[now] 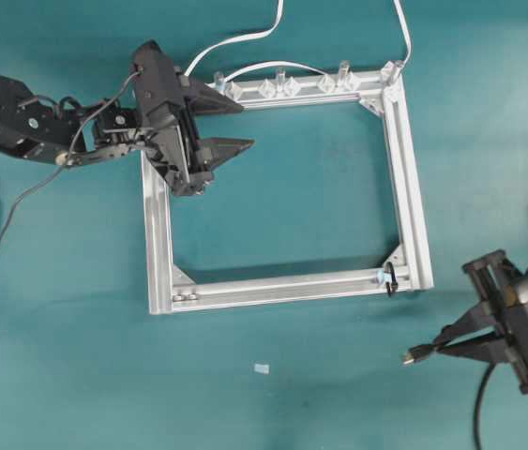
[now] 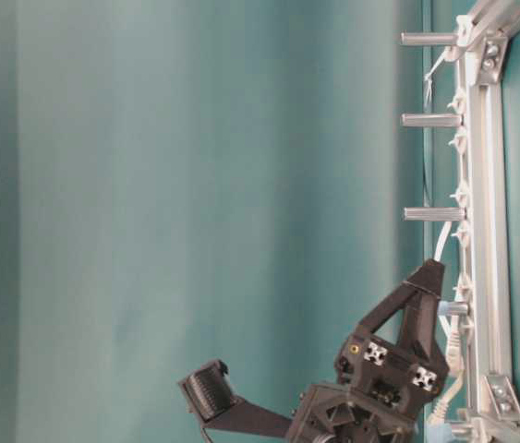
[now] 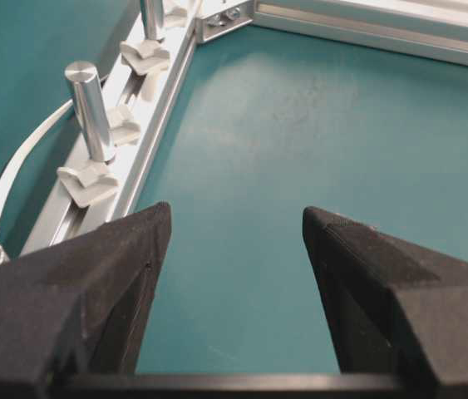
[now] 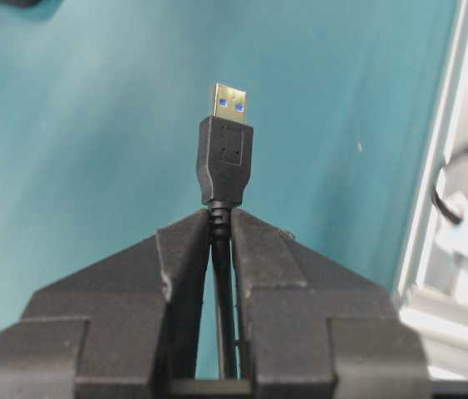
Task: Insert the wire through the string loop located on the right side.
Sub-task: 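Lift the cable with the right gripper and move it toward the frame's right corner, then push the USB plug leftward through the black zip-tie loop with the right gripper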
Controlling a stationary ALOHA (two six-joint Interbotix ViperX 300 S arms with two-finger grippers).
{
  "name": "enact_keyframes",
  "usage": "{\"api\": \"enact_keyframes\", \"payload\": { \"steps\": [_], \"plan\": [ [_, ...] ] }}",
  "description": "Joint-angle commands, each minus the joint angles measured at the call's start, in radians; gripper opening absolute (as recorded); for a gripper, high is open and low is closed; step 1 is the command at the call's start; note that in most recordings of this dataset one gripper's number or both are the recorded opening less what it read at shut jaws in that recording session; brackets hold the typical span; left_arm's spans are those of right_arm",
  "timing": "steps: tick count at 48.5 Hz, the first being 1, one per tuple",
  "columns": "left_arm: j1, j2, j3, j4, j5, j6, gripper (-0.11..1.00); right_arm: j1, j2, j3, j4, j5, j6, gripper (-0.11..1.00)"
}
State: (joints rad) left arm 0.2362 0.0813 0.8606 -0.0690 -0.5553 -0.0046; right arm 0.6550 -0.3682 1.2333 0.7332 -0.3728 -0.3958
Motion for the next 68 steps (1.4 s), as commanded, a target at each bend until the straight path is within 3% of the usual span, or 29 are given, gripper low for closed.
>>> {"api": "enact_keyframes", "payload": {
  "steps": [1,32,42,68],
  "plan": [
    [-0.006,-0.043,-0.006,0.003,-0.005,-0.003,0.66,0.005,-0.048,0.014,0.002,-0.002,0.000,0.11],
    [-0.008,-0.087,0.029,0.003,-0.005,-0.003,0.66,-0.015,-0.067,0.067,0.002,-0.037,0.000,0.11],
    [-0.015,-0.087,0.028,0.003,-0.005,-0.003,0.66,-0.051,-0.072,0.095,0.002,-0.095,0.000,0.11],
    [-0.026,-0.087,0.023,0.003,-0.005,-0.003,0.66,-0.163,-0.117,0.137,0.002,-0.097,0.000,0.11]
  ]
}}
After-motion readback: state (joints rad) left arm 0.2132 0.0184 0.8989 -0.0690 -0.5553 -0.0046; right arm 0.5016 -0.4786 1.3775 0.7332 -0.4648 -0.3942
